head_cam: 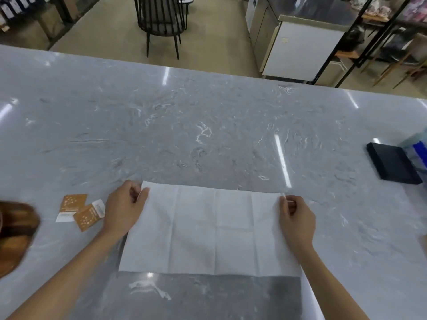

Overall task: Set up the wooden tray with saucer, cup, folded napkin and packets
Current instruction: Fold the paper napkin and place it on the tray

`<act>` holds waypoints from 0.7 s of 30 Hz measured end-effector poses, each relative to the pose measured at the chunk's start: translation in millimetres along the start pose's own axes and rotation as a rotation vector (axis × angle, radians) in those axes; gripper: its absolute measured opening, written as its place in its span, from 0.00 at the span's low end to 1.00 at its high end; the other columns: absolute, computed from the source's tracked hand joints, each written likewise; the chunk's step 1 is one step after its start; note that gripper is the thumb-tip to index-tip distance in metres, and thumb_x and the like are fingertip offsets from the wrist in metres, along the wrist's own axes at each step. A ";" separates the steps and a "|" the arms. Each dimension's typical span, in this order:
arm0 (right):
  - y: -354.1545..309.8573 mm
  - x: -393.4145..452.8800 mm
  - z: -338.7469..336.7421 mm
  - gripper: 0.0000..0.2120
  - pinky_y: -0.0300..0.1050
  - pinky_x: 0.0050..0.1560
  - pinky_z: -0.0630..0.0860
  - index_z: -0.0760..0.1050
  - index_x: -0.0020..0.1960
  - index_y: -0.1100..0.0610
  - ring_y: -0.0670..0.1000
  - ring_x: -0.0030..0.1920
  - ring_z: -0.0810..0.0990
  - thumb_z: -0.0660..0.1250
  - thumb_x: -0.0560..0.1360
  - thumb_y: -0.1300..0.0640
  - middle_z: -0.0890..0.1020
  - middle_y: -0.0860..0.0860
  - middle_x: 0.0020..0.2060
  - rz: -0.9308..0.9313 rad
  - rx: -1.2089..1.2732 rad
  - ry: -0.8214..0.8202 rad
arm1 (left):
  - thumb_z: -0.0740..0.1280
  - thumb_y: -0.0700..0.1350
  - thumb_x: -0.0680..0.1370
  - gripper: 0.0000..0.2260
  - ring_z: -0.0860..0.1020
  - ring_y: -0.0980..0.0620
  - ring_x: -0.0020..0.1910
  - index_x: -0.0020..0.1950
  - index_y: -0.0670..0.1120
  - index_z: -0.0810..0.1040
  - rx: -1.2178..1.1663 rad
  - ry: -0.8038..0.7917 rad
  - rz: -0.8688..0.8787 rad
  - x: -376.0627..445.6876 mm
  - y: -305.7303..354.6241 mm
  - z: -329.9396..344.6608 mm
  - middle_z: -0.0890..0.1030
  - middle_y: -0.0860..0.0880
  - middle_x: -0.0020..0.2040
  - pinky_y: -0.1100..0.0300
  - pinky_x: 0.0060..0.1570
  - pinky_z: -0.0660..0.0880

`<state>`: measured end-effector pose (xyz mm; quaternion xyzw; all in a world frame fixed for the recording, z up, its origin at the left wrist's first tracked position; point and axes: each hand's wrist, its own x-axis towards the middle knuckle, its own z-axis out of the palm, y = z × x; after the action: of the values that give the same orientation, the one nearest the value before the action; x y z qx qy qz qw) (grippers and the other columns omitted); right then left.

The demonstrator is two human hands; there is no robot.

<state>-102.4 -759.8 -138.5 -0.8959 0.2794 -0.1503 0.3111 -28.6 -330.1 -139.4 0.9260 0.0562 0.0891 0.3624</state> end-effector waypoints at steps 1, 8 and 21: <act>0.6 -0.4 0.8 0.07 0.36 0.35 0.70 0.76 0.52 0.46 0.40 0.37 0.79 0.63 0.80 0.44 0.81 0.41 0.34 0.007 -0.005 0.009 | 0.74 0.44 0.76 0.11 0.77 0.47 0.31 0.39 0.45 0.73 0.000 0.005 -0.009 -0.5 0.3 0.5 0.78 0.51 0.32 0.55 0.37 0.70; -3.4 0.1 0.5 0.15 0.41 0.35 0.69 0.74 0.65 0.44 0.44 0.36 0.76 0.65 0.79 0.50 0.76 0.45 0.46 -0.064 -0.141 -0.001 | 0.72 0.43 0.75 0.17 0.80 0.41 0.49 0.63 0.48 0.76 0.200 -0.159 0.076 3.7 6.4 -1.1 0.76 0.45 0.57 0.50 0.46 0.76; -20.1 39.5 -32.8 0.08 0.38 0.38 0.72 0.76 0.51 0.52 0.49 0.37 0.77 0.74 0.75 0.54 0.79 0.49 0.37 -0.102 -0.128 -0.477 | 0.73 0.44 0.75 0.03 0.79 0.53 0.42 0.46 0.50 0.81 0.290 -0.840 0.324 78.8 23.0 -31.2 0.83 0.53 0.43 0.57 0.45 0.74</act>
<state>-77.2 -785.7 -96.9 -0.9367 0.1616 0.0678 0.3030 42.9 -313.0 -91.4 0.9199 -0.2287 -0.2464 0.2020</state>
